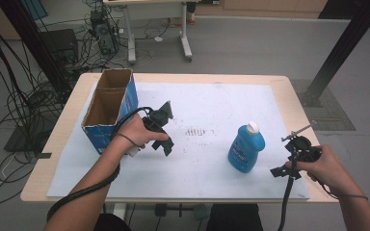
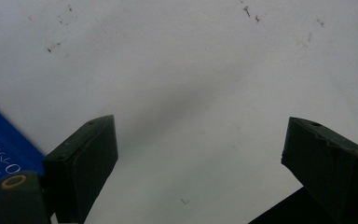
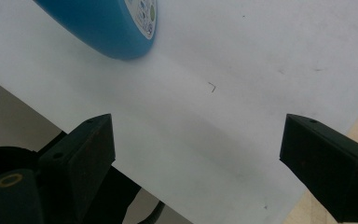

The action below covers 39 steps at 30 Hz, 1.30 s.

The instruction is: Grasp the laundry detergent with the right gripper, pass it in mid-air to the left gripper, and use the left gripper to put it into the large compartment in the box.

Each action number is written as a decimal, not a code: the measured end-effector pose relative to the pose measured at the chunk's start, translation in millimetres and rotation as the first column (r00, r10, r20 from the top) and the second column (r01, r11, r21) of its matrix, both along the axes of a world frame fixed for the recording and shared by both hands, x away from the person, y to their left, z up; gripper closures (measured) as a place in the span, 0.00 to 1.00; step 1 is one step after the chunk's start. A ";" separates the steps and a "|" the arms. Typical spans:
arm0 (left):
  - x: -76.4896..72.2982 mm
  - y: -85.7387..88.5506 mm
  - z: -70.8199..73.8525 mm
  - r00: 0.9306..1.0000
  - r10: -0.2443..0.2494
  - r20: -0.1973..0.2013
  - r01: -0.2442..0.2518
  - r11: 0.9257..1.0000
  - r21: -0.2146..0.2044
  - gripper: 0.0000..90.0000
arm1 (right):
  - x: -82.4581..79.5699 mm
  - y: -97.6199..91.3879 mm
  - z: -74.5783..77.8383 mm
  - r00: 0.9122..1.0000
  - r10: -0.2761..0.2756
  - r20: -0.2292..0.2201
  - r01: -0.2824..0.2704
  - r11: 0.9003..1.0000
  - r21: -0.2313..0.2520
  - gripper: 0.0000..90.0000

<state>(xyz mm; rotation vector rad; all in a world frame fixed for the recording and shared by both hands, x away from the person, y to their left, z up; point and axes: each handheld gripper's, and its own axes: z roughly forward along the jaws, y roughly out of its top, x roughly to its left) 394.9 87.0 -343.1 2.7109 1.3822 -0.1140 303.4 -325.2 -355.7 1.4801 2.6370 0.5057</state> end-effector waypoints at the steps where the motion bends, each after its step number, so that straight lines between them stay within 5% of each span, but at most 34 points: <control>1: 0.1 -0.1 0.1 1.000 -0.002 0.001 0.002 1.000 0.000 0.12 | -0.3 0.0 -0.9 1.000 0.003 0.002 -0.003 1.000 0.000 0.11; 39: -3.2 0.6 3.3 1.000 0.008 0.007 -0.008 1.000 -0.008 0.12 | -18.5 10.1 -29.5 0.993 0.029 0.115 -0.039 0.996 0.083 0.05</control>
